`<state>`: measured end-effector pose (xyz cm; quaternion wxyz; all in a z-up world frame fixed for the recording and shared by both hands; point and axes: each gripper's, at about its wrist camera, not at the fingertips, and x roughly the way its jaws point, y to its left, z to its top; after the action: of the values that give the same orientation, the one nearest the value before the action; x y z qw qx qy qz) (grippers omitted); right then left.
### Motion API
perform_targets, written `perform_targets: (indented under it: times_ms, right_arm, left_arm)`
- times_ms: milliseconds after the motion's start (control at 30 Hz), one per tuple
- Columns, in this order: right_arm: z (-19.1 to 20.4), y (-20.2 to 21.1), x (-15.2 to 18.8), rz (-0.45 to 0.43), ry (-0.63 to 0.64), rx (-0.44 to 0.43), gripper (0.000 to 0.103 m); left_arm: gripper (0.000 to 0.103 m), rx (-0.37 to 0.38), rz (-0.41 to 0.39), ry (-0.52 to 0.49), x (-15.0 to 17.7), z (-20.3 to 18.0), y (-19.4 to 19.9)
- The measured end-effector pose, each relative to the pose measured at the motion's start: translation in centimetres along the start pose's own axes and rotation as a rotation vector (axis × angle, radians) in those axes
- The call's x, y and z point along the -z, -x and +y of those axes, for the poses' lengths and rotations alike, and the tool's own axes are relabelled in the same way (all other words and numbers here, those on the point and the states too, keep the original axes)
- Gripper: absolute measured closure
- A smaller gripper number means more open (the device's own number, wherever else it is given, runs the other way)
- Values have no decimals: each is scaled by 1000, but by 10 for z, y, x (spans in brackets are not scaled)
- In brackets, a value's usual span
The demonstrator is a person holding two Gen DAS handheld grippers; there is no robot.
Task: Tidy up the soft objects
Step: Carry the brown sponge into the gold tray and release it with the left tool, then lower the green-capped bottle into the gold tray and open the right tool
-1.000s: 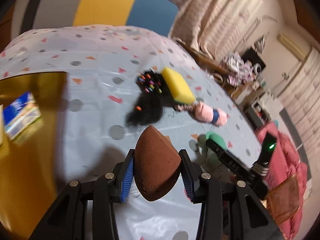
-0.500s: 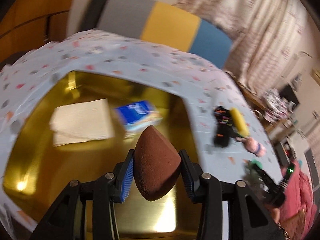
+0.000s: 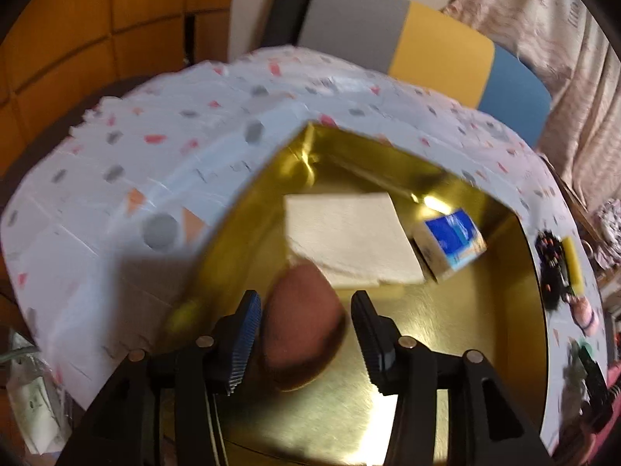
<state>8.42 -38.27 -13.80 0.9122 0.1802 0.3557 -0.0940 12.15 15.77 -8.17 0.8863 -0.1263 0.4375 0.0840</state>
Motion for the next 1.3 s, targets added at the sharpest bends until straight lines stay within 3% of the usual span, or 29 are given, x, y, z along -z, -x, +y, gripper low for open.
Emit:
perform_targets:
  times_ms: [100, 233, 300, 333, 500, 667, 833, 1167, 1300]
  right_arm:
    - [3, -1, 0, 5, 12, 15, 35]
    - [5, -1, 0, 8, 27, 30, 35]
    - [3, 0, -1, 8, 19, 26, 42]
    - [2, 1, -1, 11, 14, 23, 50]
    - [6, 5, -2, 25, 4, 20, 50]
    - [28, 21, -3, 9, 23, -49, 51]
    - [78, 43, -6, -20, 121, -166, 51]
    - [216, 75, 7, -11, 334, -453, 51]
    - [264, 79, 21, 6, 446, -511, 51]
  left_arm:
    - [47, 12, -54, 34, -6, 10, 14]
    - [47, 76, -121, 113, -12, 24, 34]
    - [47, 111, -147, 149, -13, 28, 42]
    - [47, 121, -152, 161, -14, 27, 44]
    - [47, 160, -150, 143, -8, 14, 47]
    - [47, 193, -117, 101, 7, -6, 43]
    - [47, 216, -106, 61, 19, -22, 42]
    - [47, 271, -61, 27, 34, -38, 39]
    - [47, 274, -68, 38, 31, -35, 41]
